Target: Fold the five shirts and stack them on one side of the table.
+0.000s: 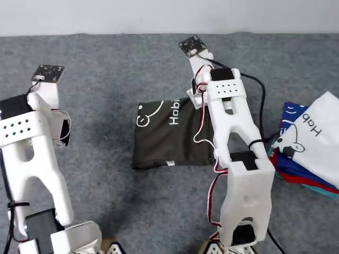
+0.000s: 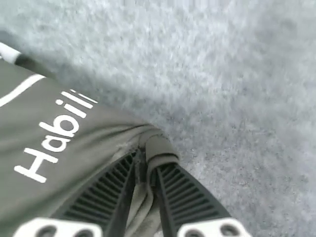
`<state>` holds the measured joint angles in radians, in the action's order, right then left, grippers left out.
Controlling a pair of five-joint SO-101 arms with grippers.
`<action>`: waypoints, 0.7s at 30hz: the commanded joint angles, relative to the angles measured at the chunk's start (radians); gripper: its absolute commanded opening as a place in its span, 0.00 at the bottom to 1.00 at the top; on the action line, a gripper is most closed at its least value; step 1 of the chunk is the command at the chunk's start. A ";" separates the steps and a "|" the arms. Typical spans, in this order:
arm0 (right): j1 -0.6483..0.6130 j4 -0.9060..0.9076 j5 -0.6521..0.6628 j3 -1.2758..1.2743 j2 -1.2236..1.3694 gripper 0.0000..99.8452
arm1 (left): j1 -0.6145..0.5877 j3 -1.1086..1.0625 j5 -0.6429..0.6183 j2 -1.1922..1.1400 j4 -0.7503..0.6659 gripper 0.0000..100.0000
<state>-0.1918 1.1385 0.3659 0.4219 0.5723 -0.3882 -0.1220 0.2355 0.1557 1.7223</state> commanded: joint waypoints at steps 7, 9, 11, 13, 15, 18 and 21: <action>0.035 0.148 -0.008 0.061 -0.068 0.17 | -0.009 0.010 0.006 0.006 -0.006 0.01; 0.033 0.191 -0.049 0.061 -0.113 0.18 | -0.009 0.010 0.006 0.008 -0.006 0.01; 0.022 0.240 -0.077 0.061 -0.168 0.18 | -0.011 0.010 0.006 0.009 -0.006 0.01; -0.013 0.302 -0.080 0.061 -0.229 0.18 | -0.011 0.010 0.006 0.012 -0.006 0.01; -0.054 0.361 -0.083 0.061 -0.295 0.18 | -0.006 0.012 0.006 0.014 -0.005 0.01; -0.110 0.430 -0.083 0.061 -0.351 0.18 | -0.009 0.038 0.006 0.014 0.031 0.01; -0.156 0.493 -0.083 0.057 -0.355 0.18 | -0.012 0.050 0.006 0.014 0.032 0.01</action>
<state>-0.3130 1.5758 0.2954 0.4219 0.2854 -0.3943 -0.1220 0.2355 0.1557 1.7285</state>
